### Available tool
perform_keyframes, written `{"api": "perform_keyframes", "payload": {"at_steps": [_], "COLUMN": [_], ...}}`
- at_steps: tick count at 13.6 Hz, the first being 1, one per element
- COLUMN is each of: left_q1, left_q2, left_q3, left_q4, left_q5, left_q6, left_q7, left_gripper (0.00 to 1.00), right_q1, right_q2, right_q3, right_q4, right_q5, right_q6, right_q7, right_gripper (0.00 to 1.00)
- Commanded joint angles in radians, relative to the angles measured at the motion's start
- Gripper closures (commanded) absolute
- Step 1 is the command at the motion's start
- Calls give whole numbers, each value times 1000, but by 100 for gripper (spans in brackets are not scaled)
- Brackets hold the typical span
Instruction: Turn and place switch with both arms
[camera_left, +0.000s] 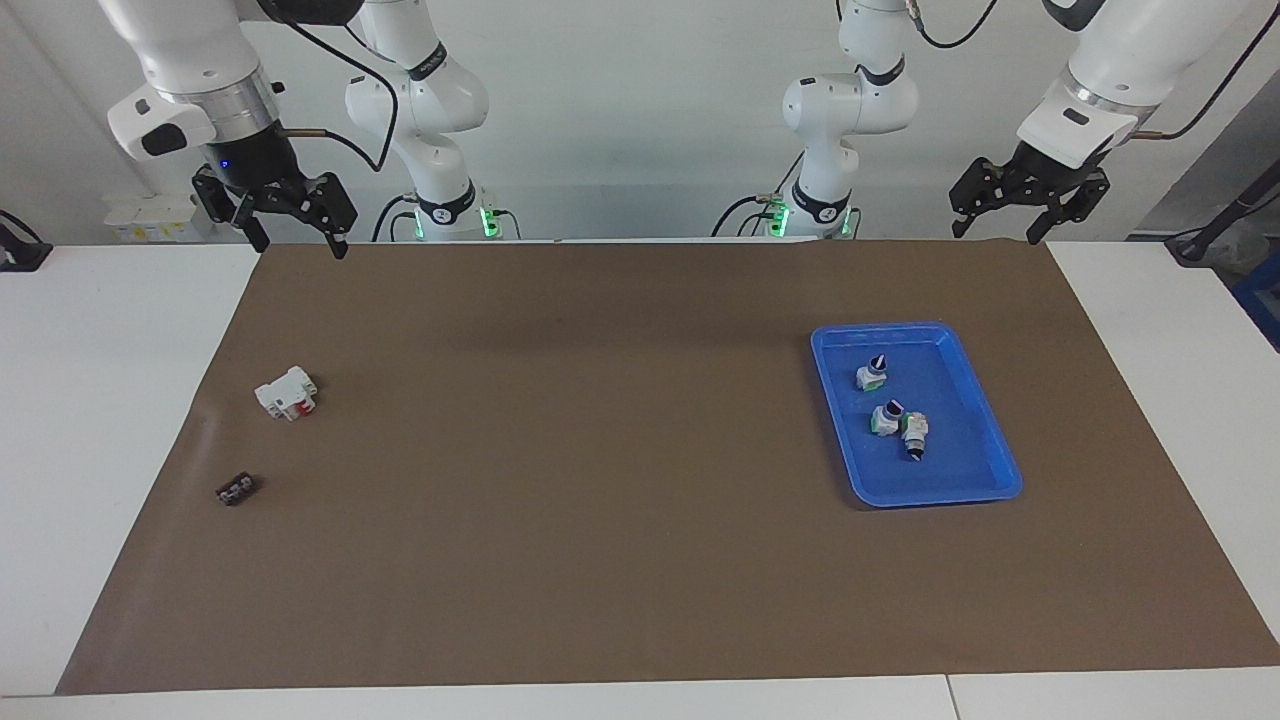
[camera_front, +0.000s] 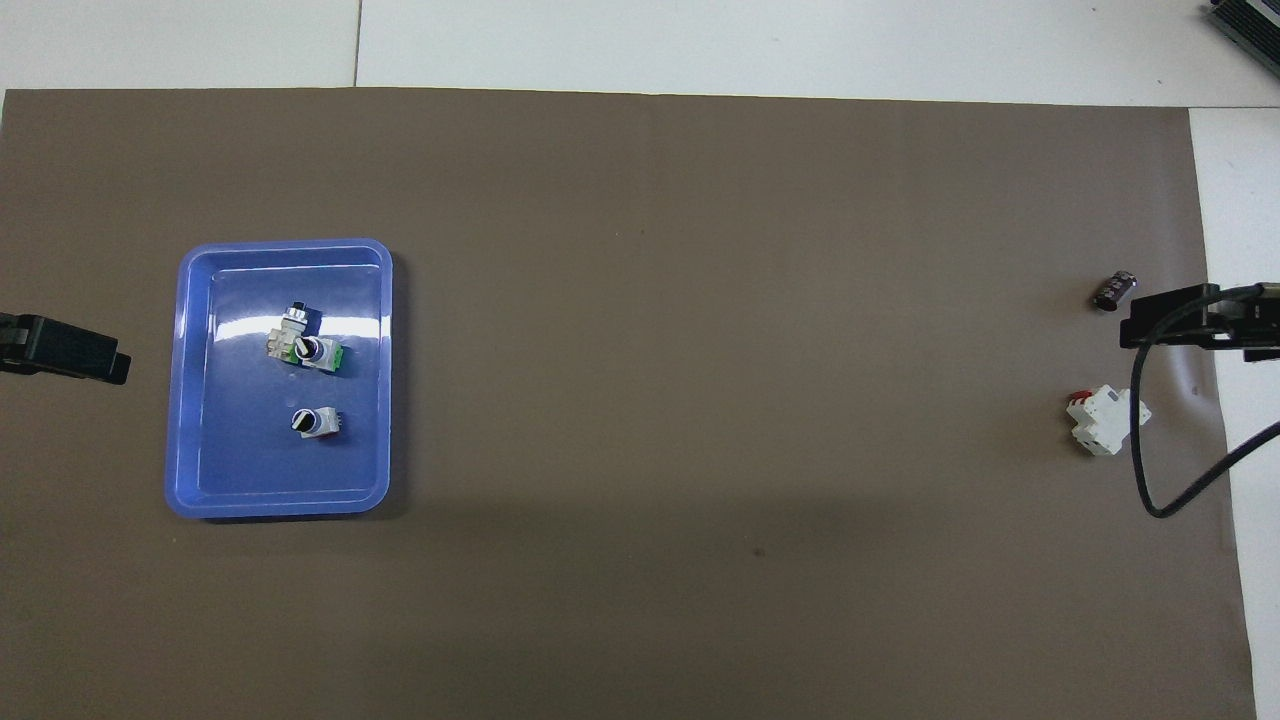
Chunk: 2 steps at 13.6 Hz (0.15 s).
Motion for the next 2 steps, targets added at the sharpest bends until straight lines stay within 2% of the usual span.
{"api": "perform_keyframes", "payload": {"at_steps": [1,2], "left_q1": [7,7], "left_q2": [-19,-19], "left_q3": [-2,-2], "left_q4": [-17,-17], "left_q5": [3,3], "left_q6": [-9,-9], "left_q7": [14,16], "left_gripper": [0,0], "right_q1": [-1,-1], "right_q2": [-16,-16], "right_q3": [4,4], "right_q4": [-14,-13], "right_q5": [0,0], "right_q6": [-6,-6], "right_q7": [11,11], "right_gripper": [0,0]}}
